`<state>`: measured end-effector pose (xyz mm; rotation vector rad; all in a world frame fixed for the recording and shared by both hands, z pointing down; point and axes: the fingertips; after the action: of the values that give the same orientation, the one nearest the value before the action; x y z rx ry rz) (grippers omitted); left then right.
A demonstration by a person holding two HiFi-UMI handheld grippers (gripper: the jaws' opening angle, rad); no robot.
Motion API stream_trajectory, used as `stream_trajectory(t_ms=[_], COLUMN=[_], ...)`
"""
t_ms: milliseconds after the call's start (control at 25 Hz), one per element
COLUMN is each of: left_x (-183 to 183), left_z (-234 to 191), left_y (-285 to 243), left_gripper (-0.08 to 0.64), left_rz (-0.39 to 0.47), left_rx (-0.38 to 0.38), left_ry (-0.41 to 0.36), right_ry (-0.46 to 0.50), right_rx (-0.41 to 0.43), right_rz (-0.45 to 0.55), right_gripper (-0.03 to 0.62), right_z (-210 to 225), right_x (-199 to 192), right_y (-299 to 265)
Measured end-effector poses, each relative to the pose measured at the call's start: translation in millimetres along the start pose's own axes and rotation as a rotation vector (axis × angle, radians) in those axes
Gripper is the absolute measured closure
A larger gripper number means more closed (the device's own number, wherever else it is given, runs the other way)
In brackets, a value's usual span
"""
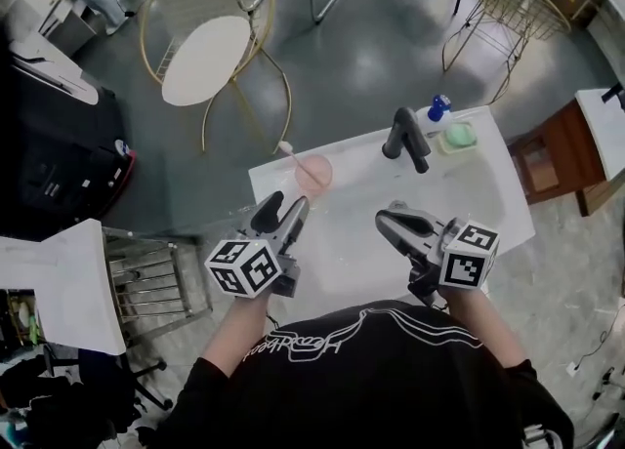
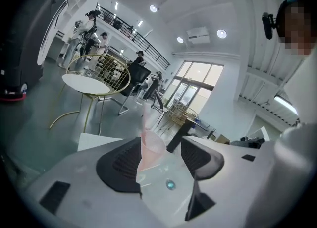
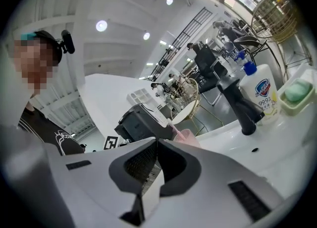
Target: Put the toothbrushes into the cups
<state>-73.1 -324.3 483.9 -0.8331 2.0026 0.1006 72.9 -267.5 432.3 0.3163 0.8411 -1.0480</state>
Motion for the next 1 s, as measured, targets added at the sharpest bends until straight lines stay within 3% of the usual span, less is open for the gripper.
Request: stream_trajectory(t_ms=[200, 280, 560, 760, 1000], left_x=[-9, -10, -15, -10, -20], left_z=[25, 37, 104, 139, 157], left_y=[46, 66, 133, 177, 208], left_gripper=[0.355, 0.385, 0.536, 0.554, 0.555], left_rz=[-0.028, -0.033, -0.056, -0.019, -0.016], left_rx=[-0.088, -0.127, -0.319, -0.405, -0.436], left_ry=[0.147, 0.168, 0.038, -0.036, -0.079], right_ry=[0.034, 0.024, 0.119, 0.158, 0.185], right_rx=[0.011, 0.027, 0.02, 0.056, 0.085], right_rz=[0.016, 0.028, 0.023, 0.039, 0.052], right_gripper=[0.565, 0.565, 0.565, 0.565, 0.565], right_z=[-38, -56, -110, -151, -185], right_x=[-12, -18, -47, -64, -85], right_y=[2, 1, 5, 14, 21])
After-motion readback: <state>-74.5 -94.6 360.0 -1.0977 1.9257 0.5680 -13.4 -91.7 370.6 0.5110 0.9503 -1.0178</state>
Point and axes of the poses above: the fingertips, and each gripper's own axes: y backward along the fingers, z to its right, x out of its top, and after that the axes turned 2 degrees about z, right-handed
